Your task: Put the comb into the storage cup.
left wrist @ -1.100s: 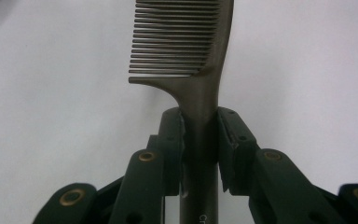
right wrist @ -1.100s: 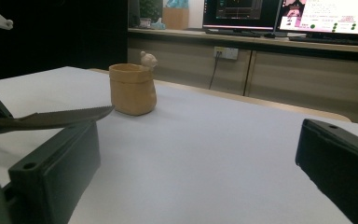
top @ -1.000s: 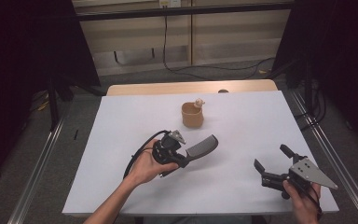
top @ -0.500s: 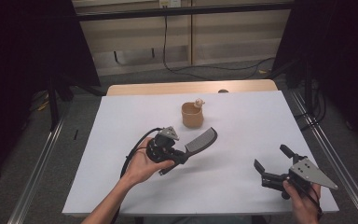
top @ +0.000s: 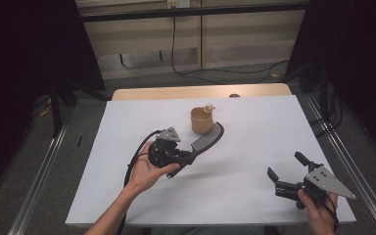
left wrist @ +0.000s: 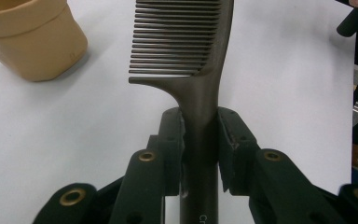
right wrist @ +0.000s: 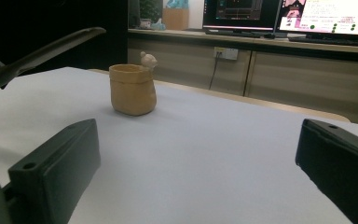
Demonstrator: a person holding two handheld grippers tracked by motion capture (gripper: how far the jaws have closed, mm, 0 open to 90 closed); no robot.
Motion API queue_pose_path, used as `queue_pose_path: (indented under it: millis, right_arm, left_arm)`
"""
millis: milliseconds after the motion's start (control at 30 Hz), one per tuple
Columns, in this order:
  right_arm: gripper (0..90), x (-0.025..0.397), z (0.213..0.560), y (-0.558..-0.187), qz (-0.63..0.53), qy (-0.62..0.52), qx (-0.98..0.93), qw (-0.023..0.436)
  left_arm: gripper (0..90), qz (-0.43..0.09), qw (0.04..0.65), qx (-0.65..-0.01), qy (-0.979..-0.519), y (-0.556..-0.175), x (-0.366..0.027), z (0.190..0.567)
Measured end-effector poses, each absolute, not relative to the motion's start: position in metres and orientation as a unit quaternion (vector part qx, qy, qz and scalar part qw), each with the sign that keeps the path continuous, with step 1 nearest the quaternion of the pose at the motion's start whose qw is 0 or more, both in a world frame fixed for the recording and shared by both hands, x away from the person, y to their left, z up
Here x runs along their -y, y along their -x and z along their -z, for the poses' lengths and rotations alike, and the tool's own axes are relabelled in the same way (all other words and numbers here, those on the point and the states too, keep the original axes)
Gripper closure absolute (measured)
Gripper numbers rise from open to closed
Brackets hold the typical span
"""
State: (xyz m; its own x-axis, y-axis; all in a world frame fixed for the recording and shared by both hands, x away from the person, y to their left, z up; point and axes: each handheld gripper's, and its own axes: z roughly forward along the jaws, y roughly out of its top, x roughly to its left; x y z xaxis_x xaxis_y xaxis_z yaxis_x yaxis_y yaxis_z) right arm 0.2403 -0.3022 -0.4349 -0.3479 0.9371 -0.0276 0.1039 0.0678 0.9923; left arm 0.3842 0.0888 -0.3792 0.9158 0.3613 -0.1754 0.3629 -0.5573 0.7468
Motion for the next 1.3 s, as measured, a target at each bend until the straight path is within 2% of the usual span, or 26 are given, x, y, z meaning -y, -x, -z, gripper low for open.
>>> queue_pose_path:
  millis: [167, 733, 933, 1300]
  right_arm:
    - [0.0, 0.302, 0.435, -0.240, -0.537, -0.421, -0.620, 0.388]
    - [0.0, 0.302, 0.435, -0.241, -0.536, -0.420, -0.621, 0.387]
    - [0.0, 0.302, 0.435, -0.240, -0.538, -0.420, -0.621, 0.387]
    - [0.0, 0.302, 0.435, -0.240, -0.539, -0.419, -0.619, 0.389]
  left_arm:
    - [73.0, 0.000, 0.445, -0.209, -0.871, -0.386, -0.095, 0.375]
    - [73.0, -0.062, 0.516, -0.221, -0.825, -0.385, -0.109, 0.353]
    - [73.0, -0.090, 0.533, -0.217, -0.813, -0.387, -0.106, 0.348]
    - [73.0, -0.110, 0.558, -0.211, -0.795, -0.394, -0.099, 0.348]
